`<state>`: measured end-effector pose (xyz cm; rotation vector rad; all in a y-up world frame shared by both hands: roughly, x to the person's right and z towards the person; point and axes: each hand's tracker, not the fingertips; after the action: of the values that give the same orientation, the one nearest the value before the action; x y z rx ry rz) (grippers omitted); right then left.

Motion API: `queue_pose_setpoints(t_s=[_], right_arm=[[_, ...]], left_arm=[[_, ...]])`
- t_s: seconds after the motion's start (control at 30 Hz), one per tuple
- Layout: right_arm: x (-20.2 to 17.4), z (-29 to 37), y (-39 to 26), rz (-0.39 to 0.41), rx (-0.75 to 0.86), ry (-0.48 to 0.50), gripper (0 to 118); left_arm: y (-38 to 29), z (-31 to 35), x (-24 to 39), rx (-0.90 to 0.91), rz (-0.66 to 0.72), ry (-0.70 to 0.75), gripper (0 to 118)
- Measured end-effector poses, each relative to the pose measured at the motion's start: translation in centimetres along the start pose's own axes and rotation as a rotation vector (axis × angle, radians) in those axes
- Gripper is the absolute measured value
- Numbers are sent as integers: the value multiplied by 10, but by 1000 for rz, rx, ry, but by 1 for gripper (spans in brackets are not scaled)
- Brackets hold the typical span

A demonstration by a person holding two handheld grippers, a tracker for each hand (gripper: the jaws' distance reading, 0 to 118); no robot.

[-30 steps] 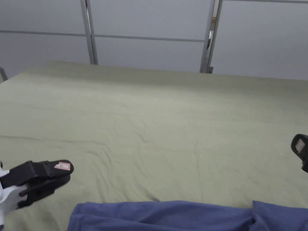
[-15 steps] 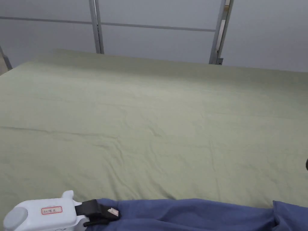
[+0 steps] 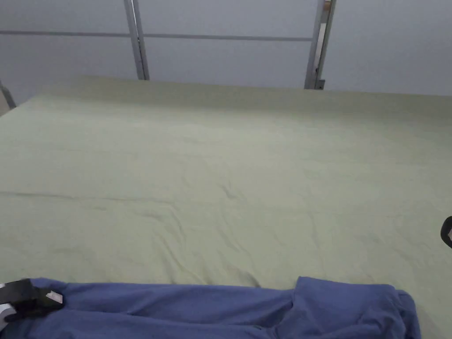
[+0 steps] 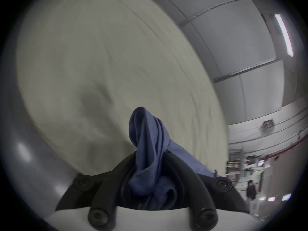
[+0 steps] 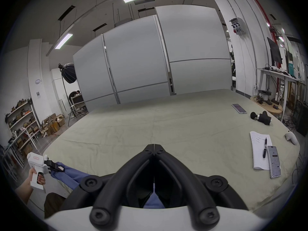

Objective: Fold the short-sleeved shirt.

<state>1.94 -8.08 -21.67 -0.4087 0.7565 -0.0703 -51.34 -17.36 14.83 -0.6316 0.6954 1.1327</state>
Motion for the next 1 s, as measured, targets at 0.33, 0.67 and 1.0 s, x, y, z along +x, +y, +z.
queue_pose_setpoints(t_s=[0.33, 0.67, 1.0], right_arm=[[-1, 15, -7, -13, 5, 21, 2], [18, 52, -9, 35, 41, -59, 2], [17, 46, -16, -37, 36, -25, 2]], left_arm=[[-74, -24, 161, -69, -447, -68, 13], [-115, -69, 175, -117, -364, -358, 97], [-141, -54, 183, 136, -646, 63, 9]])
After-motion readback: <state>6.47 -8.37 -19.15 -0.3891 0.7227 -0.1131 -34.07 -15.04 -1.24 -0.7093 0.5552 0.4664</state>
